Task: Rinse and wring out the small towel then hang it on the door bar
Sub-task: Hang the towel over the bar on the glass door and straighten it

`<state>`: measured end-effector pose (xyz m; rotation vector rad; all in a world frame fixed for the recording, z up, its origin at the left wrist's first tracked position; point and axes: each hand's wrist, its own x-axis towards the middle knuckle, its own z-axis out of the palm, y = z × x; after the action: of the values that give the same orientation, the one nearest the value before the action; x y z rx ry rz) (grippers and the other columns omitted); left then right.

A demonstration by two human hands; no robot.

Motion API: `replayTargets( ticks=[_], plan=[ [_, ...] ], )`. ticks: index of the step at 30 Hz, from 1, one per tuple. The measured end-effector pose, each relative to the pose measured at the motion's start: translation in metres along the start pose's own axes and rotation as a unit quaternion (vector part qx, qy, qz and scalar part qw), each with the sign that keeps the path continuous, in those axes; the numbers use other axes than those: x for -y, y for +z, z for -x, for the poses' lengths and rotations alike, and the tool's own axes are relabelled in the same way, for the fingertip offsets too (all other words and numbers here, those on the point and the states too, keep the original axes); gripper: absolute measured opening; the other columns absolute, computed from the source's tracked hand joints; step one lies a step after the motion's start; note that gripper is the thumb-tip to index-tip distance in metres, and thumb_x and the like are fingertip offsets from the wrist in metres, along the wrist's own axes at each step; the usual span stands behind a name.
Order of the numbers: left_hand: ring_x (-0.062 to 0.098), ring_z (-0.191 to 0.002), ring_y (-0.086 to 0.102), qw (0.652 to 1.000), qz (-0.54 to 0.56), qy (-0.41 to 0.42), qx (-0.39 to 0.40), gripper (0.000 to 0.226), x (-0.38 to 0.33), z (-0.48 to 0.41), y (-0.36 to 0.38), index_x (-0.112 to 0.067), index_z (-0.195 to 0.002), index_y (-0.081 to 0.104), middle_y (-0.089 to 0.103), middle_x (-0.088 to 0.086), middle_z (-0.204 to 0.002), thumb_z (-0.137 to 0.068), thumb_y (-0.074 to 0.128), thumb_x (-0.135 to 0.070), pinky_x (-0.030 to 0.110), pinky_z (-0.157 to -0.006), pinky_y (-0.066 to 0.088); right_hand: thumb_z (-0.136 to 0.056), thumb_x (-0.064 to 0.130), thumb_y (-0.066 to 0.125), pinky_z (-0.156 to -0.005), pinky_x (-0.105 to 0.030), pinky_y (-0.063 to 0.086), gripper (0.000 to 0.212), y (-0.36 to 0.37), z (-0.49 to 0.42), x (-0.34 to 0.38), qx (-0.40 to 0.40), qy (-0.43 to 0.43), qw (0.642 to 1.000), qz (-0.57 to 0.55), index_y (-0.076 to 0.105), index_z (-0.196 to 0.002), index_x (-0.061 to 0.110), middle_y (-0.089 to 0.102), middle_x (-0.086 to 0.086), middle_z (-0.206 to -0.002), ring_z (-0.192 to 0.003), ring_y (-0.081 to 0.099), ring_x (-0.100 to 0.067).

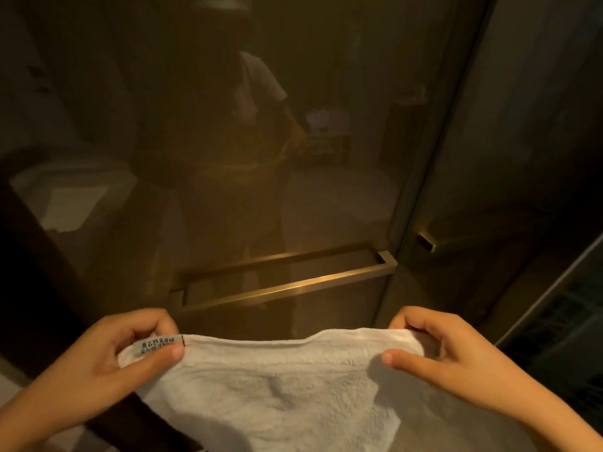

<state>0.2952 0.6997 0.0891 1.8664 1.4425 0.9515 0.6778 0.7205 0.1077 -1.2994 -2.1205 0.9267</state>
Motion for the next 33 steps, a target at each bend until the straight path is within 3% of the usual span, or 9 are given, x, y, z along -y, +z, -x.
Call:
replayTargets(
  ticks=[3,6,13,18,20,23,27,31,33],
  plan=[
    [0.012,-0.056,0.060,0.999,0.025,0.017,0.010,0.022,-0.003,-0.026,0.019,-0.010,-0.070,0.065,0.062,0.005,-0.062,-0.072,0.064,-0.032,0.033,-0.046,0.039,-0.068,0.059,0.065,-0.068,-0.048,0.055,0.035,-0.028,-0.014,-0.027,0.008,0.007,1.000,-0.001,0.064,-0.080,0.025,0.066,-0.006,-0.089,-0.074,0.065,-0.017],
    [0.017,-0.057,0.060,0.999,0.008,0.015,-0.030,0.011,0.002,-0.043,0.040,-0.009,-0.074,0.066,0.064,0.007,-0.064,-0.071,0.059,-0.017,0.035,-0.048,0.041,-0.068,0.055,0.065,-0.070,-0.044,0.058,0.029,-0.049,-0.031,-0.052,0.027,0.021,0.999,-0.028,0.064,-0.082,0.030,0.067,0.000,-0.095,-0.079,0.066,-0.014],
    [0.002,-0.064,0.068,0.994,-0.072,-0.047,-0.072,0.043,0.020,-0.065,0.045,-0.023,-0.090,0.072,0.074,-0.007,-0.076,-0.072,0.059,-0.060,0.014,-0.052,0.051,-0.083,0.038,0.059,-0.070,-0.033,0.054,0.005,-0.061,-0.082,-0.084,0.058,0.006,0.998,0.011,0.063,-0.086,0.036,0.065,0.011,-0.094,-0.085,0.062,-0.010],
    [0.001,-0.061,0.066,0.972,-0.162,-0.105,-0.132,0.030,0.049,-0.090,0.043,-0.036,-0.090,0.070,0.073,-0.014,-0.072,-0.068,0.067,-0.056,0.020,-0.046,0.051,-0.085,0.041,0.056,-0.063,-0.020,0.048,0.008,-0.050,-0.124,-0.093,0.003,0.012,0.990,0.137,0.058,-0.082,0.034,0.058,0.016,-0.080,-0.077,0.059,-0.007],
    [0.012,-0.057,0.067,0.973,-0.102,-0.127,-0.163,0.033,0.059,-0.100,0.045,-0.033,-0.089,0.071,0.073,-0.005,-0.065,-0.063,0.071,-0.054,0.022,-0.045,0.054,-0.085,0.038,0.058,-0.064,-0.022,0.048,0.010,-0.045,-0.145,-0.091,-0.032,0.019,0.988,0.150,0.060,-0.081,0.029,0.060,0.014,-0.083,-0.077,0.059,-0.007],
    [0.009,-0.066,0.069,0.965,-0.012,-0.131,-0.229,0.027,0.069,-0.118,0.043,-0.034,-0.089,0.071,0.074,-0.001,-0.072,-0.066,0.069,-0.048,0.024,-0.053,0.059,-0.081,0.026,0.067,-0.063,-0.031,0.055,0.006,-0.039,-0.171,-0.090,-0.131,0.033,0.991,0.016,0.066,-0.075,0.024,0.067,0.006,-0.078,-0.073,0.063,-0.012],
    [0.004,-0.071,0.053,0.931,-0.209,-0.075,-0.291,0.024,0.064,-0.136,0.062,-0.021,-0.087,0.066,0.063,-0.004,-0.077,-0.082,0.044,-0.031,0.006,-0.066,0.037,-0.078,0.012,0.070,-0.054,-0.021,0.055,0.007,-0.024,-0.198,-0.103,-0.223,0.084,0.955,-0.175,0.065,-0.079,0.016,0.068,-0.002,-0.079,-0.069,0.067,-0.013],
    [0.032,-0.081,0.068,0.933,-0.214,-0.144,-0.251,0.014,0.074,-0.134,0.099,-0.005,-0.093,0.066,0.071,0.015,-0.089,-0.081,0.061,-0.008,0.032,-0.079,0.049,-0.080,0.002,0.067,-0.076,-0.041,0.052,0.020,0.004,-0.208,-0.129,-0.224,0.160,0.949,-0.153,0.051,-0.075,0.015,0.063,-0.009,-0.078,-0.078,0.064,-0.028],
    [0.027,-0.083,0.065,0.943,-0.178,-0.186,-0.212,0.026,0.081,-0.128,0.107,-0.007,-0.103,0.061,0.067,0.010,-0.096,-0.079,0.066,0.000,0.036,-0.080,0.048,-0.080,0.006,0.067,-0.082,-0.040,0.052,0.018,0.015,-0.205,-0.138,-0.144,0.155,0.974,-0.080,0.052,-0.085,0.015,0.064,-0.004,-0.084,-0.083,0.064,-0.021]
  ],
)
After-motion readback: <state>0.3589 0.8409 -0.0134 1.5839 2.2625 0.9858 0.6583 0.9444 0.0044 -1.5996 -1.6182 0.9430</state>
